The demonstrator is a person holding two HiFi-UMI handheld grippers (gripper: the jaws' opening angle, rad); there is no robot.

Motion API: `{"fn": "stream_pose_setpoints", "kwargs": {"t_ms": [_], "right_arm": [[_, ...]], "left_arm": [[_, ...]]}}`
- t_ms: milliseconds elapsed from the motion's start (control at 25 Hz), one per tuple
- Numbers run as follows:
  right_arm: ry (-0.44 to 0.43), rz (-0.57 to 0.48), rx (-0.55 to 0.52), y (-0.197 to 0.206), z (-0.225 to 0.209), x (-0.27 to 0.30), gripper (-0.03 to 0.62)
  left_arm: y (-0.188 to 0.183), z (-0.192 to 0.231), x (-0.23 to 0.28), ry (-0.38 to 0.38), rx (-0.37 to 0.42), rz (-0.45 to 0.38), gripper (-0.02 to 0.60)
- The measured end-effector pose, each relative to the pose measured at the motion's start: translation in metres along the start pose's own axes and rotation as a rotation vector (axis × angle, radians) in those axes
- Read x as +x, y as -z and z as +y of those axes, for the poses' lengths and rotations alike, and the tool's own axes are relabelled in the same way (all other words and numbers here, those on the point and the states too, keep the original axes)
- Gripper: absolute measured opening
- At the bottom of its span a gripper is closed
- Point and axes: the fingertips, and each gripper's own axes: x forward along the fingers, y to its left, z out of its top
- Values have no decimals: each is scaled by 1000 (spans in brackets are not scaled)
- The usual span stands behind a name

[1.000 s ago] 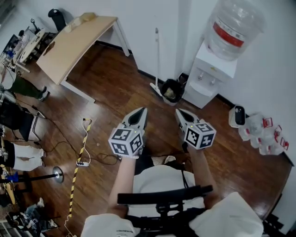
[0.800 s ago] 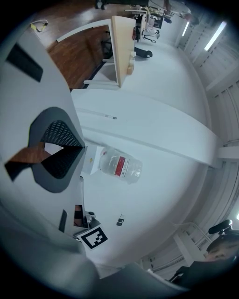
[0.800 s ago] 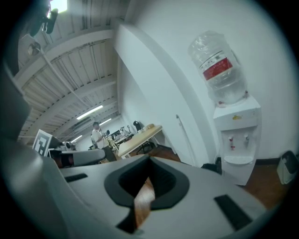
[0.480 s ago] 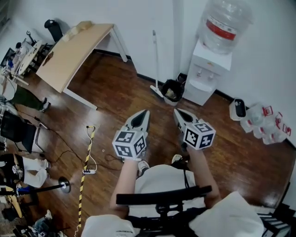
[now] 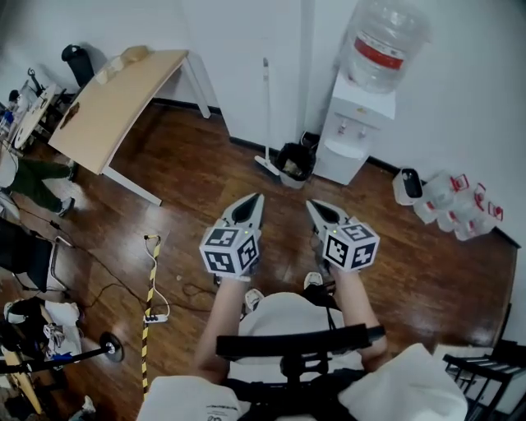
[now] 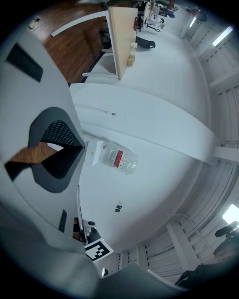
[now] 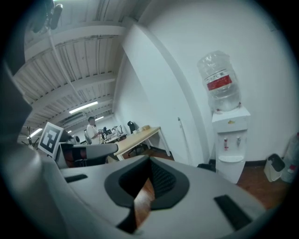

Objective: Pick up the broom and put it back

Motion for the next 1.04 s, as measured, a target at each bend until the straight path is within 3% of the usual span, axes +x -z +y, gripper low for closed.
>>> {"fn": "stream_pose_setpoints", "kwargs": {"t_ms": [360,1040], "right_arm": [[61,-10,-50,-6,2,-18,8],[49,0,-81,-13,13,-6,8]], "left_arm": [[-6,-11,-1,52,-7,-22,5],[-9,0,-7,45,-33,-41,5]]}}
